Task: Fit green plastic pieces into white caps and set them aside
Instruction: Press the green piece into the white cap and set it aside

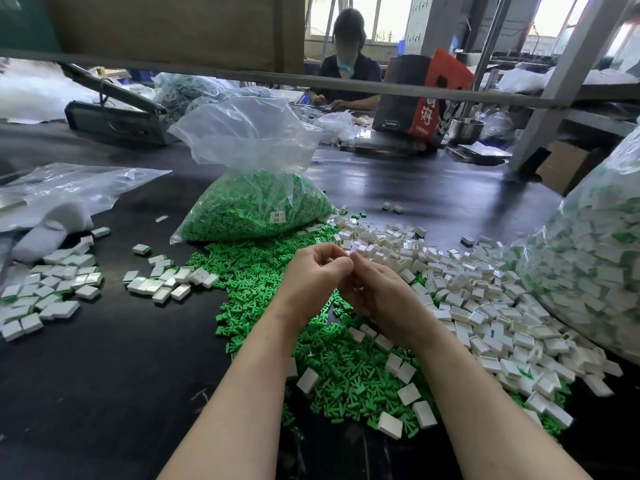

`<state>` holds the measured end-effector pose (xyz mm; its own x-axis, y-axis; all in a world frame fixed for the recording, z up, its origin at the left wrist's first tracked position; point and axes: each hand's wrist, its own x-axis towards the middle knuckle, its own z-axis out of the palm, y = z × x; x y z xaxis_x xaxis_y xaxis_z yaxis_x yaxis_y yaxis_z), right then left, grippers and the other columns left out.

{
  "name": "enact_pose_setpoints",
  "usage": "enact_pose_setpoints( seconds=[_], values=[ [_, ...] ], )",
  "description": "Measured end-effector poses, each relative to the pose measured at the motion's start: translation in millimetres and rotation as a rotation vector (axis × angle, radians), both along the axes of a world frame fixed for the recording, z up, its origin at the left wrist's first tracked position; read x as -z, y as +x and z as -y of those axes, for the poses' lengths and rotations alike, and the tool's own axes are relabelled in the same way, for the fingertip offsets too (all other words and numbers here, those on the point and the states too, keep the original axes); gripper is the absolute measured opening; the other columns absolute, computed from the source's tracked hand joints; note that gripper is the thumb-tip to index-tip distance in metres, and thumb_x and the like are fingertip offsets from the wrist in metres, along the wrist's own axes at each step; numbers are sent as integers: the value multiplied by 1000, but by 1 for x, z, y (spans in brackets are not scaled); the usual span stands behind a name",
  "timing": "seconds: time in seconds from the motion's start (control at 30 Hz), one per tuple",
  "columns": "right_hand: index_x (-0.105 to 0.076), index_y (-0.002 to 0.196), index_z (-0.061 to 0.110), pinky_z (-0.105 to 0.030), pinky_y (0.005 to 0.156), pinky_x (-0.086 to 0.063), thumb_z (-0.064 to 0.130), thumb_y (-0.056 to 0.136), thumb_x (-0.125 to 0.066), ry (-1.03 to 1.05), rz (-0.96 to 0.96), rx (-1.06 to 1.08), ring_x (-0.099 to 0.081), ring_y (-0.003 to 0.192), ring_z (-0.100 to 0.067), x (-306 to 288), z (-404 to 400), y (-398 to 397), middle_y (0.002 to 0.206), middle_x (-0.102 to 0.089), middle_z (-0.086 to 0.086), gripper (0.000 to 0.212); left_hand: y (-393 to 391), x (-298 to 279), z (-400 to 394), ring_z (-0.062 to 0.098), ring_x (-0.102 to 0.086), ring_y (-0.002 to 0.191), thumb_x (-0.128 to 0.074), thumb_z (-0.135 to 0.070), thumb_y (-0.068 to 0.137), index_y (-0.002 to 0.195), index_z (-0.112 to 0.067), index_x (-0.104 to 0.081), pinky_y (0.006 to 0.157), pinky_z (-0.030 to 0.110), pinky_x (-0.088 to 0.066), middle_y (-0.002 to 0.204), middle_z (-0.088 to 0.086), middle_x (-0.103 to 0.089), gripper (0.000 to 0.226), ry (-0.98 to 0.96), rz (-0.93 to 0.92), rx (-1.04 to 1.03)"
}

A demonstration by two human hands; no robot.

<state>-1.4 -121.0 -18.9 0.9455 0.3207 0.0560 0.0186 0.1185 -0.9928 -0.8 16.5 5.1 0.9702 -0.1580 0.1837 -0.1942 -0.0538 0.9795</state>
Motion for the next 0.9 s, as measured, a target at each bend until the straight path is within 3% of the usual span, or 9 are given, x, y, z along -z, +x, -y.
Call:
enact_pose_setpoints(
  seconds=[0.17, 0.3, 0.4, 0.47, 0.6, 0.9],
  values=[
    [-62, 98, 13, -15, 45, -29, 46, 94, -51, 28, 27, -1, -35, 54, -6, 3, 0, -1, 66, -46, 6, 35, -1, 2, 4, -2, -49, 40, -52, -1, 91, 71, -9, -58, 43, 9, -38, 45, -12, -55, 23, -58, -37, 16],
    [-61, 95, 11, -15, 46, -30, 58, 91, -51, 30, 13, -8, -37, 53, -5, 3, -1, 0, 62, -48, 9, 49, 0, 4, 9, 4, -50, 38, -53, 0, 91, 67, -11, -55, 41, 13, -39, 45, -11, -54, 26, -111, -69, 5],
    [-60, 95, 10, -17, 45, -26, 53, 91, -53, 46, 10, 7, -34, 53, -7, 4, 0, 0, 59, -50, 9, 44, -1, 4, 13, 10, -52, 38, -56, -3, 88, 67, -10, -54, 40, 17, -40, 45, -7, -54, 23, -124, -62, 4],
    [-61, 95, 10, -18, 44, -25, 50, 93, -54, 60, 6, 17, -35, 52, -7, 4, 1, 0, 59, -51, 8, 40, -2, 4, 15, 15, -51, 44, -60, -16, 78, 67, -9, -55, 43, 21, -39, 50, -1, -54, 14, -125, -57, -17],
    [-67, 90, 15, -18, 46, -27, 45, 91, -53, 91, -13, 34, -36, 53, -6, 4, 1, -1, 63, -46, 4, 33, -1, 6, 20, 21, -51, 51, -58, -23, 70, 79, 8, -57, 46, 23, -39, 59, 12, -54, 32, -149, -65, -32],
    [-62, 108, -5, -26, 55, -25, 41, 90, -55, 60, -44, 58, -34, 61, -11, 2, 4, -5, 72, -42, -4, 51, 0, 9, 22, 18, -50, 55, -60, -25, 70, 78, 2, -58, 50, 25, -45, 63, 9, -51, 29, -149, -53, -2]
  ],
)
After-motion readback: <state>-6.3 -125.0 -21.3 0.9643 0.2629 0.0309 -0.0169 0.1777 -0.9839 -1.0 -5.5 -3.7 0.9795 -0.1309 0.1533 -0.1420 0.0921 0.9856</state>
